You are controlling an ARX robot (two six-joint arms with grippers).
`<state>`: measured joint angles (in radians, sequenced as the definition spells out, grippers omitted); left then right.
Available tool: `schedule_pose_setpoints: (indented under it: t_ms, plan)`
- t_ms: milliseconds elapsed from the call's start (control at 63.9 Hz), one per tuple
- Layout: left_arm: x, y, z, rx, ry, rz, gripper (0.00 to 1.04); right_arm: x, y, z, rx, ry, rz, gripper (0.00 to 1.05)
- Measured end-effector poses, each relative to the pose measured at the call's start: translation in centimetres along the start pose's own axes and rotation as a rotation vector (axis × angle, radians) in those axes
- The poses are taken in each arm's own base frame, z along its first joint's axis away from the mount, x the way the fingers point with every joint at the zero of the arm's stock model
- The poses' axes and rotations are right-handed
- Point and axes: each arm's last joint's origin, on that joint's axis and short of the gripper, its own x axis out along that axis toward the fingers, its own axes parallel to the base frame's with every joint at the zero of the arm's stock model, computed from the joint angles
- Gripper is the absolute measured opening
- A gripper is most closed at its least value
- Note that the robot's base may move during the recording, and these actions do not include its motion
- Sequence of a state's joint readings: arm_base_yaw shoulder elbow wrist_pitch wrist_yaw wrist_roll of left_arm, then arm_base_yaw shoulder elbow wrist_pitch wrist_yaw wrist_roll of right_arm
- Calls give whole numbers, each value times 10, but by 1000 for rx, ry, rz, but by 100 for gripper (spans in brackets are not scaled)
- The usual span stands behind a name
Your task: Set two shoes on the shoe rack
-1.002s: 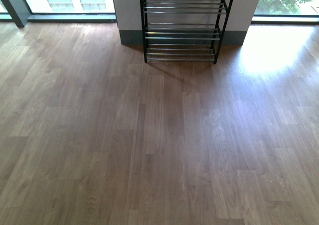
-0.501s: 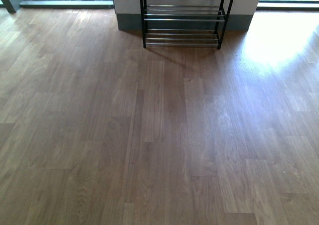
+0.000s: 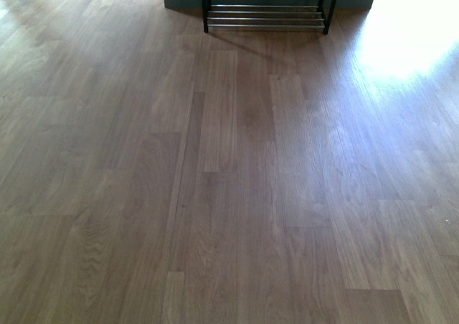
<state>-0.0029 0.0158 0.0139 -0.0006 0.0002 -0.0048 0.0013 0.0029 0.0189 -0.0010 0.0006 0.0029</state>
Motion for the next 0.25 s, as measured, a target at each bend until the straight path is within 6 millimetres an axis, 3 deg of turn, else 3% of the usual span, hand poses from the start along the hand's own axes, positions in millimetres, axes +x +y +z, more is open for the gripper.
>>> schedule_pose_setpoints:
  t_ms: [250]
  plan:
    - [0, 0, 0, 0, 0, 0, 95, 0, 0, 0, 0, 0, 0, 96]
